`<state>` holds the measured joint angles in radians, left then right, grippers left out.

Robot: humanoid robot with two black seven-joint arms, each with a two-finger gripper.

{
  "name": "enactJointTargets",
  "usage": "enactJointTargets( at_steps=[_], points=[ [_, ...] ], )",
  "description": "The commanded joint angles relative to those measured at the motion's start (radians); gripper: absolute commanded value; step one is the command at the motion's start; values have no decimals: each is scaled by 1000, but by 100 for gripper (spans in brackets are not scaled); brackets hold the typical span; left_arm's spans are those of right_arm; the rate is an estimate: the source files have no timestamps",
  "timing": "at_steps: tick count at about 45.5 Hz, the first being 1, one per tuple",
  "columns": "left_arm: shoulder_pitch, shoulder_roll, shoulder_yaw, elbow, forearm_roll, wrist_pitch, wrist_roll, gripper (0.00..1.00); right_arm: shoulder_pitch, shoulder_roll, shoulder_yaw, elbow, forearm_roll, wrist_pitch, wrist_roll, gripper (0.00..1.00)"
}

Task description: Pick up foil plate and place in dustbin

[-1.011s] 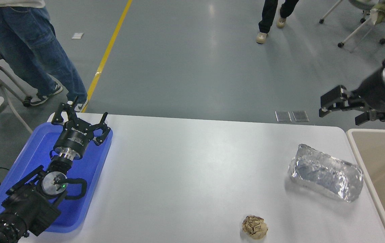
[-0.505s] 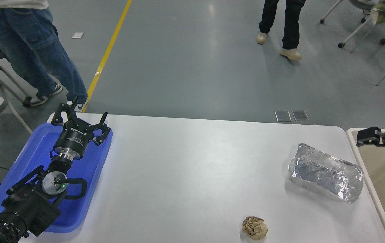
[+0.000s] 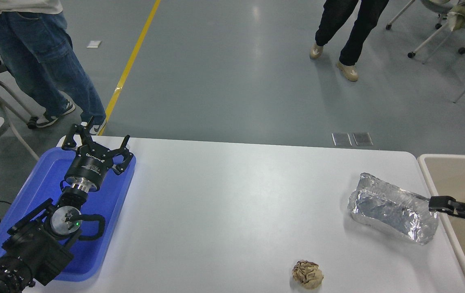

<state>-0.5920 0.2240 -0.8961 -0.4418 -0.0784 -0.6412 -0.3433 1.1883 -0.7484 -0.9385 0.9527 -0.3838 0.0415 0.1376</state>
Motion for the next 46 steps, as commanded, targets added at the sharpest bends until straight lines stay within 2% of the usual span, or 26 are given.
enactJointTargets(
  at_steps=[1, 10, 19, 21, 28, 30, 34, 35, 46],
  points=[
    [0, 0, 0, 0, 0, 0, 0, 100, -104, 21, 64, -31, -6, -97, 2, 99],
    [0, 0, -1, 0, 0, 0, 0, 100, -156, 66, 67, -35, -6, -193, 11, 97],
    [0, 0, 0, 0, 0, 0, 0, 100, -199, 112, 87, -74, -4, -221, 13, 85],
    [0, 0, -1, 0, 0, 0, 0, 100, -210, 116, 95, -80, -3, -227, 13, 77],
    [0, 0, 0, 0, 0, 0, 0, 100, -231, 118, 98, -81, 0, -233, 16, 40],
    [0, 0, 0, 0, 0, 0, 1, 100, -236, 118, 98, -81, 0, -233, 25, 28],
    [0, 0, -1, 0, 0, 0, 0, 100, -246, 118, 98, -81, 2, -235, 53, 14],
    [0, 0, 0, 0, 0, 0, 0, 100, -253, 118, 98, -83, 3, -235, 57, 8],
    [0, 0, 0, 0, 0, 0, 1, 100, -271, 119, 98, -83, 5, -252, 63, 0]
  ],
)
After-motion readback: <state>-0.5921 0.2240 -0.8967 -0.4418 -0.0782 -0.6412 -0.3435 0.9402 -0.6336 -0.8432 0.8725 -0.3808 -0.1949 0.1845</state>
